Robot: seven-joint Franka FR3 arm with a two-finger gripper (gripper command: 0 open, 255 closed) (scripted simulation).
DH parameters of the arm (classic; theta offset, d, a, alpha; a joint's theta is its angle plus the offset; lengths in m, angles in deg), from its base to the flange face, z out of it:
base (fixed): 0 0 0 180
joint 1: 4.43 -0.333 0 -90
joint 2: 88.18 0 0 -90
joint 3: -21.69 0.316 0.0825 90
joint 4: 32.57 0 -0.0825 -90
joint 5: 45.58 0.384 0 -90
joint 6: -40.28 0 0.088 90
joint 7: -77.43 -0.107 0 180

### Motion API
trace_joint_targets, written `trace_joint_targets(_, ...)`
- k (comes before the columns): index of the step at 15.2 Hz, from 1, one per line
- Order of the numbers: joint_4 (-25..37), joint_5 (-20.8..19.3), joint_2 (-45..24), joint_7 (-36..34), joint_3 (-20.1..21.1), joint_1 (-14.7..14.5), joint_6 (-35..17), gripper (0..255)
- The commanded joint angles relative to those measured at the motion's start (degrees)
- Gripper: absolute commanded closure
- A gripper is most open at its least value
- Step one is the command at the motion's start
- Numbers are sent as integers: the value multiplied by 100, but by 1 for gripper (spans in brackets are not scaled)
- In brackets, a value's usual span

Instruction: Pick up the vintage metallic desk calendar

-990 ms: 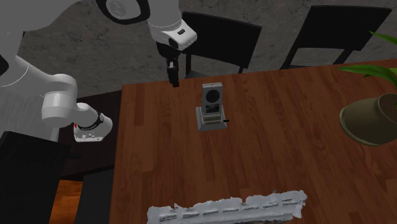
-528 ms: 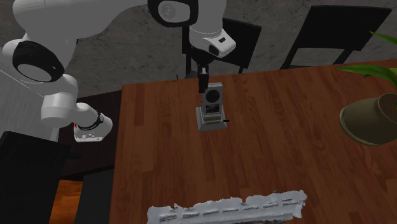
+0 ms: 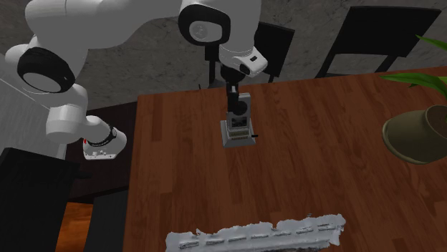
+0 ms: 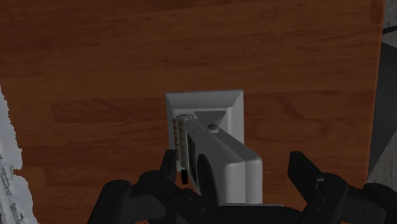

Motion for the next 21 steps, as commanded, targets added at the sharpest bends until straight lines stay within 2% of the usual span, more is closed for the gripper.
trace_joint_targets(1, -99, -2, 17, -17, 2, -5, -84, 0)
trace_joint_targets(2, -98, -2, 16, -17, 2, -5, -83, 0)
trace_joint_targets(3, -105, -3, 19, -22, 4, -8, -88, 255)
trace_joint_targets(12, -97, -2, 16, -17, 3, -5, -83, 255)
trace_joint_targets(21, 1156, 40, -346, 119, -12, 42, 800, 255)
